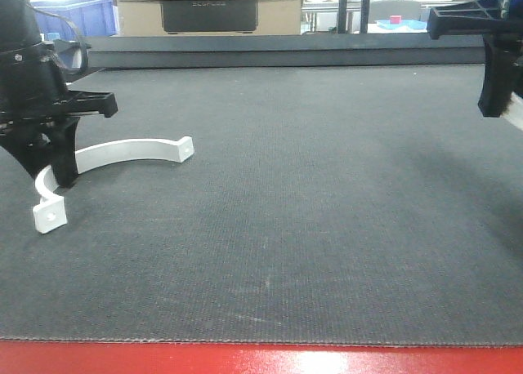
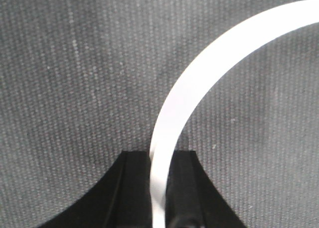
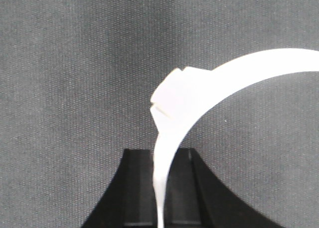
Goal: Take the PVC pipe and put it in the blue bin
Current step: 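Close the left gripper on the arc of the other white clamp, then lift both held clamps up off the table surface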
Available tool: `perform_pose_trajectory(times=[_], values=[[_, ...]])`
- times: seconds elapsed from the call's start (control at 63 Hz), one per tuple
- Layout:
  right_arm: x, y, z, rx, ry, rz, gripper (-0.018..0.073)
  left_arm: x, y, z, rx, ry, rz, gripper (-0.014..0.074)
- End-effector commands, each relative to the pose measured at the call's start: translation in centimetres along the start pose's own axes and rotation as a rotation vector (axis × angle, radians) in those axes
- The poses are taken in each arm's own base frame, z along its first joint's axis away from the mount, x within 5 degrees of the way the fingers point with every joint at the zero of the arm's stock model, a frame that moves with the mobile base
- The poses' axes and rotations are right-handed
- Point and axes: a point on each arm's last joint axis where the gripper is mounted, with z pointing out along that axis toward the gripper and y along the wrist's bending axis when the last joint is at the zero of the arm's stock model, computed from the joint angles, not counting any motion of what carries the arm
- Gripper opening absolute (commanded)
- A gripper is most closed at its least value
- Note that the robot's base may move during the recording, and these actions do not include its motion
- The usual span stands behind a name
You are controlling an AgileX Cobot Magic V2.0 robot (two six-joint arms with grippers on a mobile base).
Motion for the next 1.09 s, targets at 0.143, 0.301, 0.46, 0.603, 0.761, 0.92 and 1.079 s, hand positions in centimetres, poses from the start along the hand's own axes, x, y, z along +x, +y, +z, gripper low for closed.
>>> perform_pose_trajectory(times=[0.143,0.301,0.46,0.603,0.761,0.92,1.079], values=[[0.2,-0.3,-2.7,-0.020,-0.074,-0.006,-0.0154,0.4,-0.2,-2.9,0.003,-0.016,0.003,-0.0111],[0.8,-0.6,-5.8,-0.047,-0.167,-0.002,-0.0154,1.9,-0.1,-8.9,0.011,-0.138,0.005,-0.0111],[2.1,-1.1,-9.7,-0.079,-0.272,-0.019,-0.0154,4.5,-0.3,-15.5,0.050,-0.304,-0.001,-0.0111],[3.2,-1.5,-12.8,-0.105,-0.399,-0.061,-0.0154,7.4,-0.5,-20.7,0.100,-0.463,-0.006,-0.0111],[4.3,-1.9,-14.5,-0.142,-0.550,-0.068,-0.0154,10.7,-0.3,-24.4,0.113,-0.680,-0.006,-0.0111],[6.9,-2.6,-14.8,-0.177,-0.680,-0.068,-0.0154,15.0,0.1,-25.5,0.123,-0.850,-0.011,-0.0111],[10.4,-3.5,-14.7,-0.222,-0.858,-0.071,-0.0154,18.8,0.5,-24.5,0.132,-1.055,-0.023,-0.0111]])
